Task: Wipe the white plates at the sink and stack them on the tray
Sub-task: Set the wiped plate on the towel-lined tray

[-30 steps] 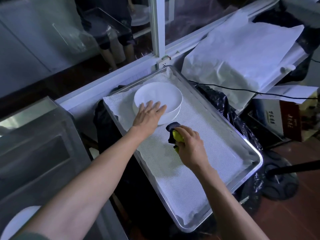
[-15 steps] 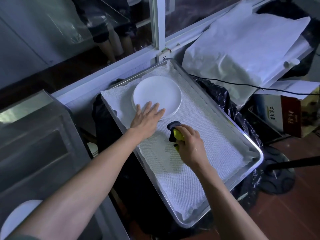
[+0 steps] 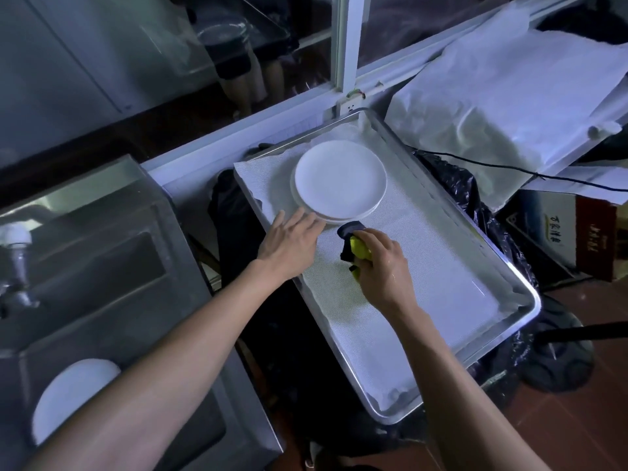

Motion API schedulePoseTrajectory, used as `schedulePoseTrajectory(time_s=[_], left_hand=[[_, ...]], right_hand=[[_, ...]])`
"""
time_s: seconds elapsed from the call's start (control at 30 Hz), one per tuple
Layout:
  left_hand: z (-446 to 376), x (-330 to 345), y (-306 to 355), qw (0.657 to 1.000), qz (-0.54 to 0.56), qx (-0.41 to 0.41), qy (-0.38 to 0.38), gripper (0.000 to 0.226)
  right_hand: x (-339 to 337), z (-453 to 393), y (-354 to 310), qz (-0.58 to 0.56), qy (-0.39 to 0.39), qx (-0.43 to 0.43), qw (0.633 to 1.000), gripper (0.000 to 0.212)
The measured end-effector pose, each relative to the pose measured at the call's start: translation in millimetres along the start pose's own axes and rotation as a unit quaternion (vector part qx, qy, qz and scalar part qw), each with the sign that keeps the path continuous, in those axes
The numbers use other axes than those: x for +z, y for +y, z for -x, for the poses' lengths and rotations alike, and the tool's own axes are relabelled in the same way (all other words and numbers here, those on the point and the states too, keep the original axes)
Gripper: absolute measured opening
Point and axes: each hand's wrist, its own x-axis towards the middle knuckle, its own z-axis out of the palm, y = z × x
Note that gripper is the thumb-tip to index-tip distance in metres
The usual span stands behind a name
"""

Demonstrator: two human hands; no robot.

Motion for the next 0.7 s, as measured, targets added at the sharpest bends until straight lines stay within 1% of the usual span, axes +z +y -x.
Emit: schedulePoseTrajectory(time_s=[0.1,0.17,0.27,0.33,0.4,0.5,0.57,0.7], left_hand=[[34,-3,-18,0.999,0.012,-0.018,0.035,0.038],[60,-3,-31,0.997,0.017,-0.034,0.061,0.036],[101,-2,-55,0.993,0.030,-0.070,0.089,0.036],[129,0,-75,0.992,0.034,-0.084,0.090,0.036],[158,4,-96,0.990,0.050,-0.096,0.094,0.031],[208,7,-126,0.982,0.087,-0.136,0.096,0.021],[247,11,-145,0.977,0.106,-0.164,0.086,0.024],[329,22,-182,0.966,0.089,-0.232,0.069,0.025]], right_hand=[[8,3,-23,0.036,-0.014,-0.043,0.998,0.063],[15,8,-42,0.057,-0.009,-0.072,0.996,0.066],[33,17,-80,0.054,-0.013,-0.104,0.993,0.064],[50,23,-108,0.049,-0.030,-0.130,0.990,0.063],[69,30,-136,0.045,-0.048,-0.155,0.986,0.062],[102,44,-177,0.052,-0.079,-0.195,0.976,0.060],[127,56,-203,0.060,-0.103,-0.212,0.970,0.063],[183,85,-252,0.059,-0.163,-0.234,0.957,0.066]])
